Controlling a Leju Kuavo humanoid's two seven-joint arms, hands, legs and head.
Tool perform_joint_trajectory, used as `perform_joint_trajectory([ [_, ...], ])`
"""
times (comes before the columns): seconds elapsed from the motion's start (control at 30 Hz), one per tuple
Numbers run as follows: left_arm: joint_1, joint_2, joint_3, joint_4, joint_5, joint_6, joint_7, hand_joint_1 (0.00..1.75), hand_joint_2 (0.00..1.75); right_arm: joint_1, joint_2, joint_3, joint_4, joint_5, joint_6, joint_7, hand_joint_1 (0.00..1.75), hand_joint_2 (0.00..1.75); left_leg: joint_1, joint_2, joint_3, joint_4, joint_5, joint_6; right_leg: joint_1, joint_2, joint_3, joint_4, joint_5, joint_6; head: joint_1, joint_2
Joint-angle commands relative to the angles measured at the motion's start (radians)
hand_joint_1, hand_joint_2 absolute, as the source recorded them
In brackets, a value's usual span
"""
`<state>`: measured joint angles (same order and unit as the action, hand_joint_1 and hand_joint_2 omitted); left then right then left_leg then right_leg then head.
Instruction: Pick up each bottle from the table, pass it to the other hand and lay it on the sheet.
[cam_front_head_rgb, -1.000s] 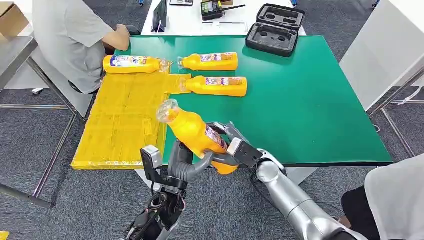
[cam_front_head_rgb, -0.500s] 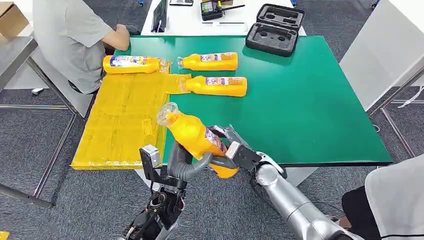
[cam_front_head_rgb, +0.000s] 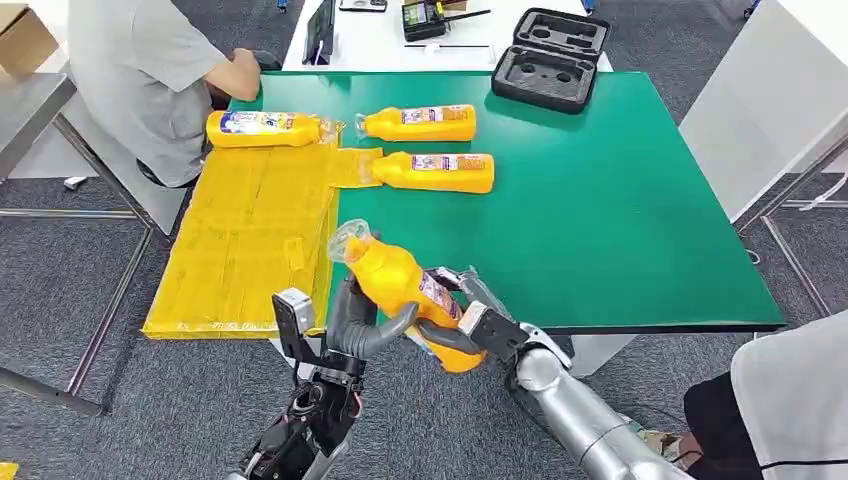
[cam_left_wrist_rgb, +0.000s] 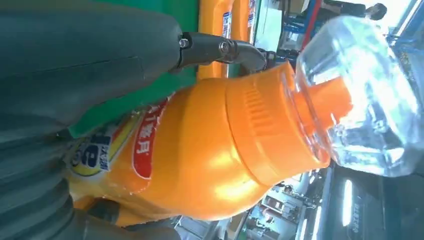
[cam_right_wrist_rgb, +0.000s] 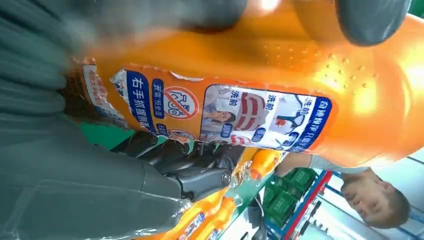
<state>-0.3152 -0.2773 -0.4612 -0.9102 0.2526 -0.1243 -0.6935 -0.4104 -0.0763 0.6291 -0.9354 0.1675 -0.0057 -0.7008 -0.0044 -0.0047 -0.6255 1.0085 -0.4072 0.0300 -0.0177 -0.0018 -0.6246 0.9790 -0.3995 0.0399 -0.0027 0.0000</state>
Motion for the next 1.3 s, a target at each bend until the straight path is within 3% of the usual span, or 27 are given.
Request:
perform_joint_trajectory([
  [0.03,-0.040,0.023,-0.028,0.055,-0.032,-0.024,0.002,0.00,1.75,0.015,-0.028,-0.029,-0.056,-0.006,-0.005,0.003,1.54,1.75,0.001,0.000,0.005,0.000,-0.002,-0.002,0.001,0.000,0.005,-0.001,-0.002,-0.002,0.000,0.000],
  [0.23,-0.051,0.016,-0.036,0.092,-0.054,-0.025,-0.005,0.00,1.75,0.025,-0.038,-0.066,-0.096,-0.030,0.026,0.003,1.45,1.75,0.001,0.000,0.005,0.000,-0.002,-0.002,0.001,-0.001,0.005,0.000,-0.002,-0.002,0.000,0.000],
  [0.7,-0.051,0.016,-0.036,0.092,-0.054,-0.025,-0.005,0.00,1.75,0.025,-0.038,-0.066,-0.096,-0.030,0.026,0.003,1.45,1.75,0.000,0.000,0.002,0.000,-0.001,-0.001,0.000,0.000,0.002,-0.001,-0.001,-0.001,0.000,0.000],
  [1.0,-0.081,0.000,-0.011,0.142,-0.045,-0.050,-0.005,0.00,1.75,-0.041,-0.003,-0.056,-0.040,-0.026,0.053,0.003,1.34,1.75,0.001,0.003,0.004,0.000,-0.002,-0.002,0.001,0.002,0.003,0.000,-0.001,-0.002,0.000,0.000],
  [1.03,-0.085,0.000,-0.006,0.149,-0.041,-0.056,-0.005,0.10,1.75,-0.045,-0.001,-0.055,-0.038,-0.025,0.055,0.003,1.33,1.75,0.000,0.002,0.003,0.000,-0.001,-0.001,0.000,0.002,0.002,0.000,-0.001,-0.001,0.000,0.000],
  [1.07,-0.085,0.002,-0.001,0.143,-0.039,-0.062,-0.005,0.44,1.75,-0.048,0.001,-0.053,-0.033,-0.025,0.059,0.003,1.31,1.75,0.000,0.001,0.002,0.000,-0.001,-0.001,0.000,0.001,0.001,0.000,0.000,-0.001,0.000,0.000],
  [1.1,-0.077,0.007,-0.002,0.114,-0.057,-0.055,-0.005,1.40,1.75,-0.051,0.005,-0.051,-0.023,-0.023,0.065,0.003,1.20,1.75,0.001,0.002,0.004,0.000,-0.002,-0.002,0.001,0.002,0.004,0.000,-0.001,-0.002,0.000,0.000],
  [1.17,-0.067,0.005,0.002,0.096,-0.083,-0.048,-0.005,1.31,1.75,-0.057,0.015,-0.043,0.004,-0.010,0.070,0.003,1.17,1.75,0.000,0.001,0.002,0.000,-0.001,-0.001,0.000,0.001,0.002,0.000,0.000,-0.001,0.000,0.000],
  [1.2,-0.065,0.004,0.004,0.088,-0.090,-0.043,-0.005,1.48,1.75,-0.060,0.022,-0.039,0.017,-0.007,0.069,0.003,1.19,1.75,0.001,0.002,0.005,0.000,-0.002,-0.002,0.001,0.002,0.005,-0.001,-0.001,-0.002,0.000,0.000],
  [1.3,-0.058,0.005,-0.003,0.070,-0.111,-0.050,-0.005,1.31,1.75,-0.071,0.038,-0.029,0.050,0.001,0.070,0.003,1.24,1.75,0.001,0.003,0.005,0.000,-0.002,-0.002,0.001,0.003,0.004,0.000,-0.001,-0.002,0.000,0.000],
])
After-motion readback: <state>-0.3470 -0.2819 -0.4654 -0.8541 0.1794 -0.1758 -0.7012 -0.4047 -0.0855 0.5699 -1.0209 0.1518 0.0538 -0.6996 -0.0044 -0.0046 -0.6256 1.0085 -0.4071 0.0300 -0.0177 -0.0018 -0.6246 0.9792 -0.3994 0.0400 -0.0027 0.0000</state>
